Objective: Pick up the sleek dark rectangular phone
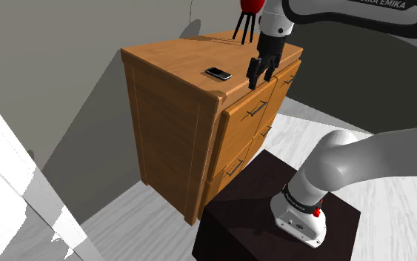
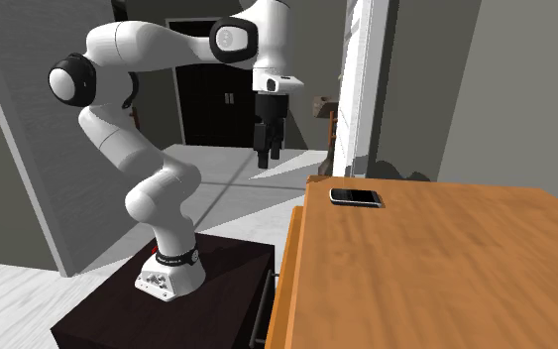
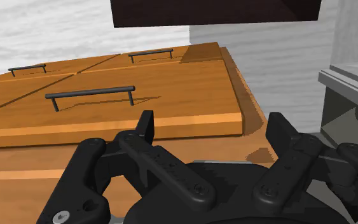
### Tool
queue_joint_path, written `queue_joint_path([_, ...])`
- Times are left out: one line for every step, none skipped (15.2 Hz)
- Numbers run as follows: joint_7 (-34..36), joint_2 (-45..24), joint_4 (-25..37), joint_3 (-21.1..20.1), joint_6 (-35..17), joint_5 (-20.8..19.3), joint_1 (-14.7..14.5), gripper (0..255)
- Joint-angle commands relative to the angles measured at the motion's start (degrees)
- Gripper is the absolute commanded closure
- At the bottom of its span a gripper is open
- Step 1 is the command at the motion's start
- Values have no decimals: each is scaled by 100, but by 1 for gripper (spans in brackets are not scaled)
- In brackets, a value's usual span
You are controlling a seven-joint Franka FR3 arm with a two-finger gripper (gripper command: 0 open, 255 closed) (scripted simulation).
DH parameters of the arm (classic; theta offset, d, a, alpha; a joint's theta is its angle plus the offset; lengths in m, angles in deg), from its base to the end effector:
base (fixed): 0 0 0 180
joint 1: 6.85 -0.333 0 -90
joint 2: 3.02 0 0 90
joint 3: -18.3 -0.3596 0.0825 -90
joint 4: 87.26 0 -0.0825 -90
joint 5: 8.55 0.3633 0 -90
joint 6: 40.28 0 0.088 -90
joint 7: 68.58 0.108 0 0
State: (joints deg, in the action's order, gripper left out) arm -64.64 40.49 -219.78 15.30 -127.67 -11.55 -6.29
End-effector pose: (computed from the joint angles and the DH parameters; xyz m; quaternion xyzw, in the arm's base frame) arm 0.2589 0.0121 0.6289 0.9987 -0.0213 -0.0123 0.0448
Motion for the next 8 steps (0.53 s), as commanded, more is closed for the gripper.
queue_joint_path([0, 0, 0, 0, 0, 0, 0, 0])
queue_joint_path([-137, -219, 126, 80, -97, -14, -8, 0])
queue_joint_path([-273, -440, 261, 157, -187, -22, -19, 0])
queue_joint_path([-409, -663, 404, 233, -269, -25, -32, 0])
queue_joint_path([-546, -887, 555, 304, -344, -21, -47, 0])
queue_joint_path([-683, -1113, 715, 376, -411, -12, -65, 0])
queue_joint_path([-821, -1341, 882, 442, -470, 5, -81, 0])
queue_joint_path([-959, -1570, 1059, 505, -521, 27, -97, 0])
